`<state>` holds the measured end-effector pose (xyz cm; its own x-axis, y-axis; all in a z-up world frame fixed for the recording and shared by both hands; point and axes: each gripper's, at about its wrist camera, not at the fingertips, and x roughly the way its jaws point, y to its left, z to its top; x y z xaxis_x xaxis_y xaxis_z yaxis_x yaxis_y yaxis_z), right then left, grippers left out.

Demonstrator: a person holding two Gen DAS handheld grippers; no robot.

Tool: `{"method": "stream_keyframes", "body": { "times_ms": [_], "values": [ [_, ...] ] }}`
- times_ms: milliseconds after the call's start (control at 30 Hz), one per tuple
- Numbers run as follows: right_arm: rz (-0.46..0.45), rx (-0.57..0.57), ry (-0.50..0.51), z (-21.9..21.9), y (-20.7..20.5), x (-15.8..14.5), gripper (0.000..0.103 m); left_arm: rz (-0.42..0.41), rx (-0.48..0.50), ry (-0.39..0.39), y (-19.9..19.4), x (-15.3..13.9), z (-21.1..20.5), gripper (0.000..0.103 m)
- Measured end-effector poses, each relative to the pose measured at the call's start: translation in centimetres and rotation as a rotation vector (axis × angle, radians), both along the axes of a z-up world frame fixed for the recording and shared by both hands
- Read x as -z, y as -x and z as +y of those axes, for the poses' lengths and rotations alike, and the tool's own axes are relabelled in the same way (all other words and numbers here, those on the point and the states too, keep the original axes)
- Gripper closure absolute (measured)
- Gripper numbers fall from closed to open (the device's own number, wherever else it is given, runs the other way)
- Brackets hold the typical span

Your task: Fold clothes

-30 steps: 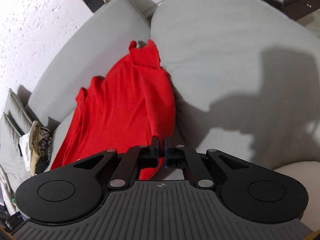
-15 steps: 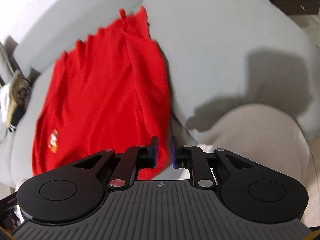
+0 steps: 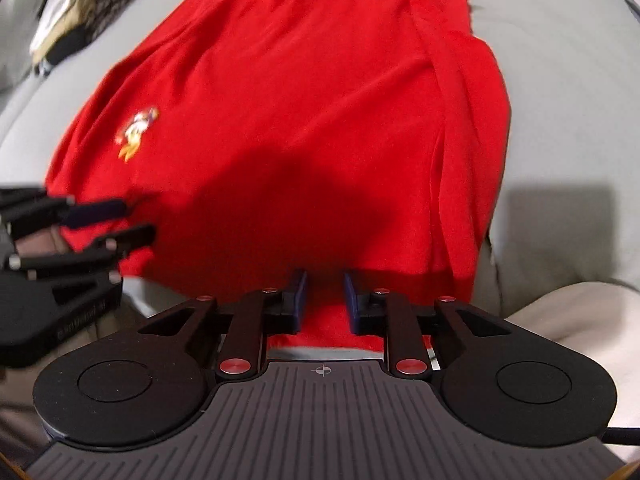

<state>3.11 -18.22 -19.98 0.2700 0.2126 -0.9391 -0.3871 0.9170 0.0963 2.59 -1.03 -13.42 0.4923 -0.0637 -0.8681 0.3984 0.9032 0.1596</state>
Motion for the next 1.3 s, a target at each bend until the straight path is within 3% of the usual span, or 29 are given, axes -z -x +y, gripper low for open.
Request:
{"method": "stream_keyframes", "body": {
  "times_ms": [100,167,233,300,433,567,700,867,1000,1067,1133,1200,1267,1300],
  "values": [
    [0.041,0.039,-0.011,-1.8,-0.6,-2.3,0.075,0.046,0.011,0.057,-1.4,-2.6,-0.1,0.071],
    [-0.009,0.074,-0.045,-3.1,-1.6,-4.9,0.058,0.034,0.031,0.085,-2.2,-4.5,-0.6,0.063],
    [-0.071,0.091,-0.054,-3.4,-3.2,-7.7,0.05,0.003,0.033,0.099,-3.9,-6.3,-1.3,0.054],
    [-0.11,0.092,-0.067,-3.2,-5.3,-10.1,0.05,-0.009,0.021,0.121,-5.9,-7.5,-2.0,0.043],
    [-0.133,0.101,-0.073,-3.3,-10.1,-12.5,0.05,-0.021,0.0,0.133,-9.7,-8.6,-2.9,0.039],
    [-0.111,0.156,-0.116,-3.3,-16.8,-12.8,0.05,0.001,-0.031,0.138,-13.5,-8.2,-2.6,0.04],
    [-0.073,0.268,-0.112,-3.7,-24.1,-10.0,0.05,0.057,-0.047,0.176,-16.0,-6.8,-1.9,0.04],
    [-0.025,0.254,-0.164,-2.4,-31.2,-5.1,0.062,0.102,-0.043,0.171,-19.3,-4.6,-2.1,0.041],
    [-0.006,0.302,-0.089,0.3,-36.8,-0.4,0.062,0.154,-0.05,0.202,-21.6,-2.2,-3.0,0.046],
    [0.001,0.323,-0.067,1.6,-38.6,1.1,0.058,0.179,-0.071,0.209,-22.1,-1.1,-3.2,0.046],
    [-0.003,0.318,-0.034,2.8,-39.7,2.2,0.042,0.19,-0.065,0.222,-21.7,-0.7,-3.1,0.046],
    [-0.015,0.286,0.025,4.1,-40.3,3.1,0.042,0.204,-0.056,0.24,-21.2,-0.3,-2.9,0.046],
    [-0.022,0.27,0.097,4.9,-40.5,3.8,0.056,0.206,-0.055,0.233,-20.8,-0.2,-2.9,0.045],
    [-0.025,0.285,0.095,4.6,-40.2,3.6,0.082,0.207,-0.055,0.229,-20.6,-0.1,-2.8,0.045]
  ]
}}
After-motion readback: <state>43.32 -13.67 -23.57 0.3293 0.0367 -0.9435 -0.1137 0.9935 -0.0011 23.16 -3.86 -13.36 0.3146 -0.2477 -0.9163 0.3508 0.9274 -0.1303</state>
